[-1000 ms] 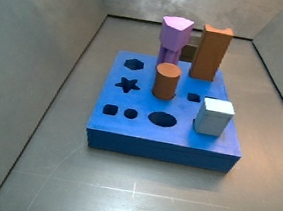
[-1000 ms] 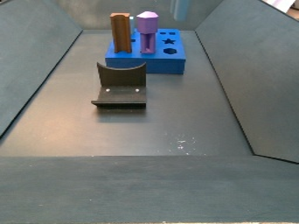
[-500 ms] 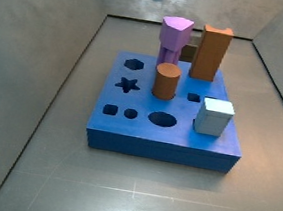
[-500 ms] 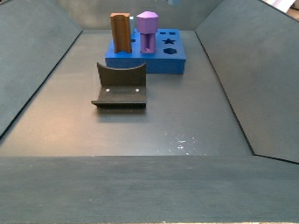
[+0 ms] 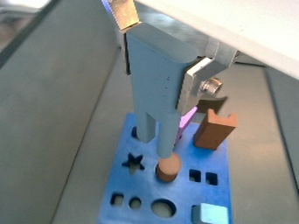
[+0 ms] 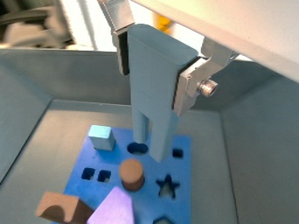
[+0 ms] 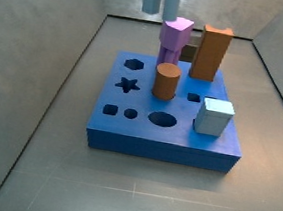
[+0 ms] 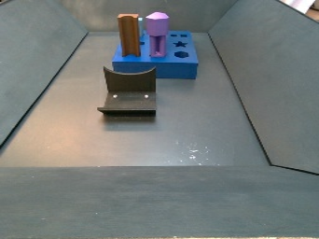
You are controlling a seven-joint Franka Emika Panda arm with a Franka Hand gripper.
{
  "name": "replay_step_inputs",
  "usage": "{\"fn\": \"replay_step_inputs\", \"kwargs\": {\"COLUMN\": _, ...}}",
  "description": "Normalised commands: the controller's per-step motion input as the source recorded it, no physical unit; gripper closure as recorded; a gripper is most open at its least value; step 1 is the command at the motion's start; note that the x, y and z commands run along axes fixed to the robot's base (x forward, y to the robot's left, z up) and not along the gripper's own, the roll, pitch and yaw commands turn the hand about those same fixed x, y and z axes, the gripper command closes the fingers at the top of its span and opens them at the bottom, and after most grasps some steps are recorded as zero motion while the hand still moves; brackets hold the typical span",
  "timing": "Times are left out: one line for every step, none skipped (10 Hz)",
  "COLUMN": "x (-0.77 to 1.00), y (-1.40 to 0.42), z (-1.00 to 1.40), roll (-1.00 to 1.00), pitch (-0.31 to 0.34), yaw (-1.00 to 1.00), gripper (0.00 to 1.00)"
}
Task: Pick up the square-circle object. Move up. Rotate the square-circle object. Move to above the board. Insert the square-circle object.
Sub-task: Move to above the board.
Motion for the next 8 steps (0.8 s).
{"fn": "replay_step_inputs", "kwargs": {"x": 0.13, "y": -0.33, "z": 0.03, "roll": 0.11, "pitch": 0.16, "yaw": 1.0, "gripper": 1.0}}
{"fn": "replay_step_inputs", "kwargs": {"x": 0.08, "y": -0.14, "z": 0.02, "roll": 0.13, "pitch": 0.18, "yaw": 1.0, "gripper": 1.0}}
{"fn": "replay_step_inputs", "kwargs": {"x": 0.07, "y": -0.07, "z": 0.02, "roll": 0.14, "pitch": 0.197, "yaw": 1.0, "gripper": 1.0}}
{"fn": "replay_step_inputs", "kwargs": {"x": 0.07, "y": -0.05, "z": 0.02, "roll": 0.16, "pitch": 0.217, "yaw": 1.0, "gripper": 1.0}}
{"fn": "replay_step_inputs", "kwargs": {"x": 0.07, "y": -0.05, "z": 0.02, "roll": 0.2, "pitch": 0.253, "yaw": 1.0, "gripper": 1.0}}
{"fn": "replay_step_inputs", "kwargs": {"x": 0.08, "y": -0.04, "z": 0.02, "roll": 0.21, "pitch": 0.25, "yaw": 0.83, "gripper": 1.0}}
{"fn": "replay_step_inputs", "kwargs": {"x": 0.09, "y": -0.04, "z": 0.02, "roll": 0.19, "pitch": 0.196, "yaw": 0.49, "gripper": 1.0}}
{"fn": "replay_step_inputs", "kwargs": {"x": 0.08, "y": -0.04, "z": 0.01, "roll": 0.17, "pitch": 0.153, "yaw": 0.3, "gripper": 1.0}}
